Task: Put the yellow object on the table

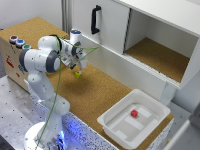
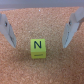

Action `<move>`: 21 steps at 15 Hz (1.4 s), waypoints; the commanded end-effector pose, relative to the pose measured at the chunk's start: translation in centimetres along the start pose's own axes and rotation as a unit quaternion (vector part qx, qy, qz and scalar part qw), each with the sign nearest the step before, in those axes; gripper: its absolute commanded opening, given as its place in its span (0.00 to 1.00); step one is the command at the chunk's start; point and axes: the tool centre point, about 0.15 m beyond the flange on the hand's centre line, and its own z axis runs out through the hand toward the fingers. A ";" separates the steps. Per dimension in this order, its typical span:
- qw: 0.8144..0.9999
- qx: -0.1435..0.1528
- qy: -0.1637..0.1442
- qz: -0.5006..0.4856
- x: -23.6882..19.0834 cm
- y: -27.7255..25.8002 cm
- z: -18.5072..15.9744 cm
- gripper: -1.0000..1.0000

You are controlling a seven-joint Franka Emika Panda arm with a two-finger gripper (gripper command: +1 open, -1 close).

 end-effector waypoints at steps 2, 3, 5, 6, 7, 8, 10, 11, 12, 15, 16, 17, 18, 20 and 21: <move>1.000 -0.013 0.023 0.006 -1.2 0.9 -0.5 1.00; 1.000 -0.013 0.023 0.006 -1.2 0.9 -0.5 1.00; 1.000 -0.013 0.023 0.006 -1.2 0.9 -0.5 1.00; 1.000 -0.013 0.023 0.006 -1.2 0.9 -0.5 1.00; 1.000 -0.013 0.023 0.006 -1.2 0.9 -0.5 1.00; 1.000 -0.013 0.023 0.006 -1.2 0.9 -0.5 1.00; 1.000 -0.013 0.023 0.006 -1.2 0.9 -0.5 1.00; 1.000 -0.013 0.023 0.006 -1.2 0.9 -0.5 1.00; 1.000 -0.013 0.023 0.006 -1.2 0.9 -0.5 1.00; 1.000 -0.013 0.023 0.006 -1.2 0.9 -0.5 1.00; 1.000 -0.013 0.023 0.006 -1.2 0.9 -0.5 1.00; 1.000 -0.013 0.023 0.006 -1.2 0.9 -0.5 1.00; 1.000 0.002 0.020 -0.006 -0.9 0.3 -1.0 1.00; 0.999 0.030 0.026 -0.014 -1.0 -0.8 -1.0 1.00; 0.998 0.057 0.028 -0.016 -1.2 -1.5 -0.8 1.00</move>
